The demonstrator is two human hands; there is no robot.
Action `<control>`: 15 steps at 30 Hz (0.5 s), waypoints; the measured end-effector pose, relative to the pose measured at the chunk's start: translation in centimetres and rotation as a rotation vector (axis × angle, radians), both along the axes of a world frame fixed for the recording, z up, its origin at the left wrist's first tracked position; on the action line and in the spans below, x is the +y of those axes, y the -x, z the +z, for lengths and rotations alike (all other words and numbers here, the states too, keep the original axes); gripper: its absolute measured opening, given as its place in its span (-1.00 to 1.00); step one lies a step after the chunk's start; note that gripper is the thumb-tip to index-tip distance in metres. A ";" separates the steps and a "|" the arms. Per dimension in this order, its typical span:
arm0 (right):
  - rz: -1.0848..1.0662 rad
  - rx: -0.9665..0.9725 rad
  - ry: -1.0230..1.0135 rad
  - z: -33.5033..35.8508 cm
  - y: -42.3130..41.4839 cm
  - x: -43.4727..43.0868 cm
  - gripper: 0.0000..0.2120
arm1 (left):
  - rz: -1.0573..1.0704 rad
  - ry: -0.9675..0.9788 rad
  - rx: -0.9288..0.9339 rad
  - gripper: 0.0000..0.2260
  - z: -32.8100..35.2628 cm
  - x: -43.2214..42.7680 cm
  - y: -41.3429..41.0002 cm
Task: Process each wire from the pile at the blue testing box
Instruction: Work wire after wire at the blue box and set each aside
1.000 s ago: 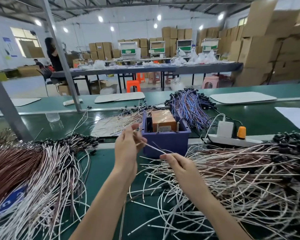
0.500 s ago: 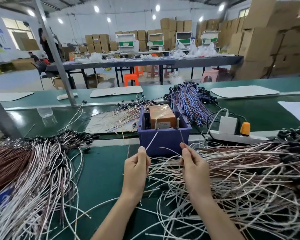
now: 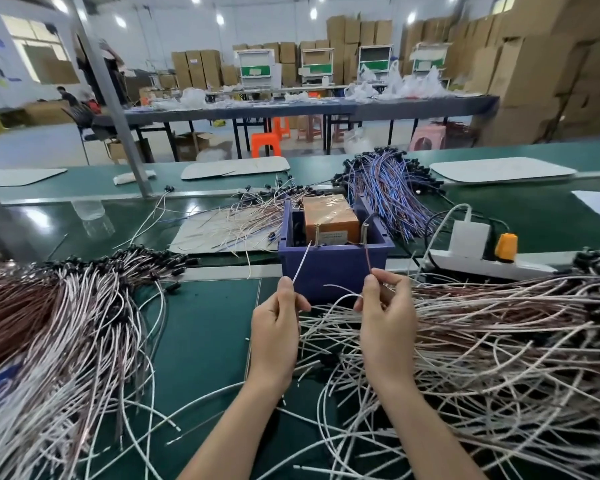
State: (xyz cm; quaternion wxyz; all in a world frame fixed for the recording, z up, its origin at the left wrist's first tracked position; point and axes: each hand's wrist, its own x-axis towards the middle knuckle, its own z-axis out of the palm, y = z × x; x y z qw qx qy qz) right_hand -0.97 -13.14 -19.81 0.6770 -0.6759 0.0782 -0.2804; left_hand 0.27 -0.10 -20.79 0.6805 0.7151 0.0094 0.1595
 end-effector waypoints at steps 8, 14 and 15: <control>0.010 -0.019 0.025 -0.1 0.1 0.0 -0.95 | 0.003 -0.026 0.004 -0.50 -0.1 -0.3 -0.1; 0.009 -0.028 0.027 -0.1 0.1 0.0 -0.94 | -0.006 -0.038 0.010 -0.50 -0.1 -0.4 -0.1; 0.007 -0.034 0.026 -0.1 0.2 0.0 -0.94 | -0.011 -0.043 0.009 -0.51 -0.1 -0.4 -0.1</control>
